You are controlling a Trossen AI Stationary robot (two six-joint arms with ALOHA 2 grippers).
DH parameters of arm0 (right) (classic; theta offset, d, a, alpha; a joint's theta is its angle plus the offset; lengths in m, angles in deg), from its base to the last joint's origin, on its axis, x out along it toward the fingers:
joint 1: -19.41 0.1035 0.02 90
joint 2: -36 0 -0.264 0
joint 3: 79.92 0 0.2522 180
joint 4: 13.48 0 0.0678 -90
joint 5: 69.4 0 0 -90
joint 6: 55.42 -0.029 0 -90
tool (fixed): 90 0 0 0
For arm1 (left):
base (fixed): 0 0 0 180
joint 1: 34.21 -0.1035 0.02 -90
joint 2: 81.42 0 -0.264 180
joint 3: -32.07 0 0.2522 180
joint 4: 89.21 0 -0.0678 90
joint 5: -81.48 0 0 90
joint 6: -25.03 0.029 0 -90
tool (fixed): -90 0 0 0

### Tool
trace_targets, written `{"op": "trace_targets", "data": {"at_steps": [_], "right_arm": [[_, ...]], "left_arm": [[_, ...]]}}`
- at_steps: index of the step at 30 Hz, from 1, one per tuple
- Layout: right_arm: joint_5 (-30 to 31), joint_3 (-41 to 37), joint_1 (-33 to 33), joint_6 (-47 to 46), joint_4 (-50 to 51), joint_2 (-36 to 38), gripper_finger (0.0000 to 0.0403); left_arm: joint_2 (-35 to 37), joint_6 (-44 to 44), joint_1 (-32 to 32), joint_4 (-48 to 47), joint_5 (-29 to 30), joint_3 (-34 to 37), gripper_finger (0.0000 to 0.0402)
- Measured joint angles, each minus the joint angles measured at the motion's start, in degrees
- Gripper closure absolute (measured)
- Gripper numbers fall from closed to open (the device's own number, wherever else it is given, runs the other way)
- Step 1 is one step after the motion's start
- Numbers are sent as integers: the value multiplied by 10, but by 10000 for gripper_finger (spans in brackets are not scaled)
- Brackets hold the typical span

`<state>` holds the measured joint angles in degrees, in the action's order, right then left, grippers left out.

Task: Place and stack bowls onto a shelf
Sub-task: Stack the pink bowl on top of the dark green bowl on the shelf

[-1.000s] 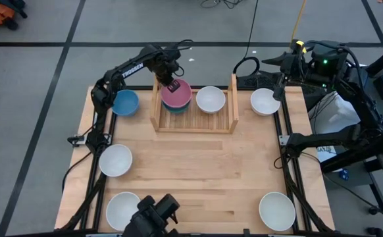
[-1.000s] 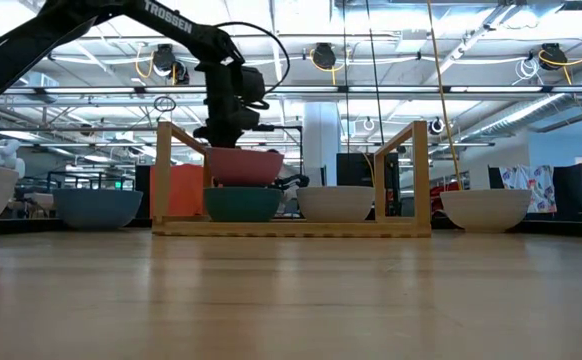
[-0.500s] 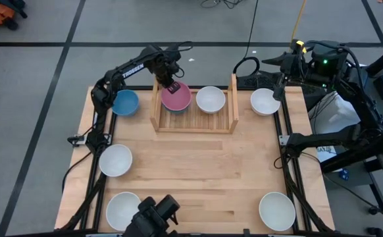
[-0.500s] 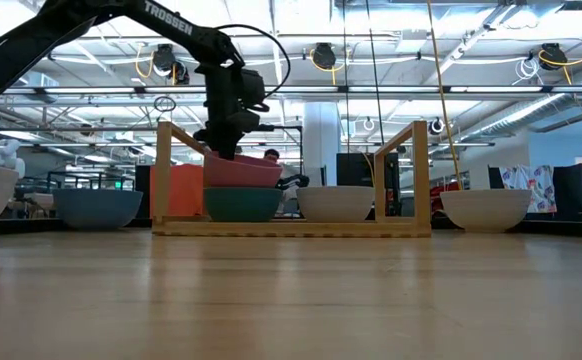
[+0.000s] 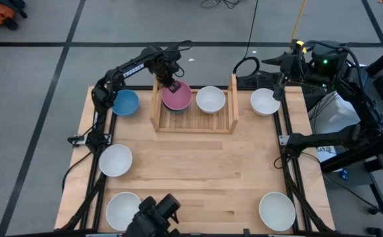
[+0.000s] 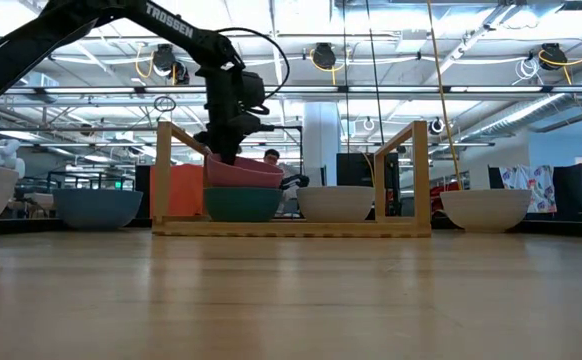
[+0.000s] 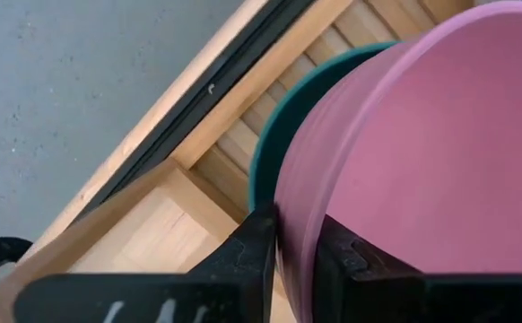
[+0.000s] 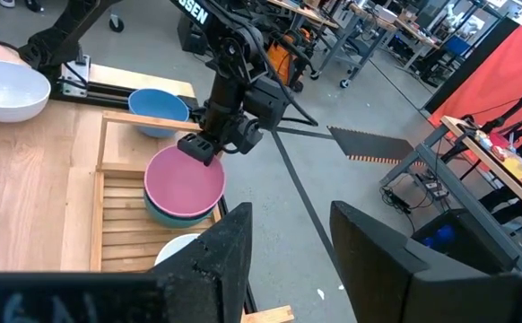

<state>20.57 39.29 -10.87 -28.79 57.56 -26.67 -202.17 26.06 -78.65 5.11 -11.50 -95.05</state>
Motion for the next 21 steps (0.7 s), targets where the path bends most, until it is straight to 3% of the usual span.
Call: {"op": "trace_targets", "data": {"at_steps": [7, 13, 21], "right_arm": [[0, 0, 0, 0, 0, 0, 257], [0, 0, 0, 0, 0, 0, 257], [0, 0, 0, 0, 0, 0, 257]], "left_arm": [[0, 4, 2, -3, -1, 0, 357], [0, 2, 1, -3, -1, 0, 393], [0, 14, 3, -3, 5, 0, 350]]}}
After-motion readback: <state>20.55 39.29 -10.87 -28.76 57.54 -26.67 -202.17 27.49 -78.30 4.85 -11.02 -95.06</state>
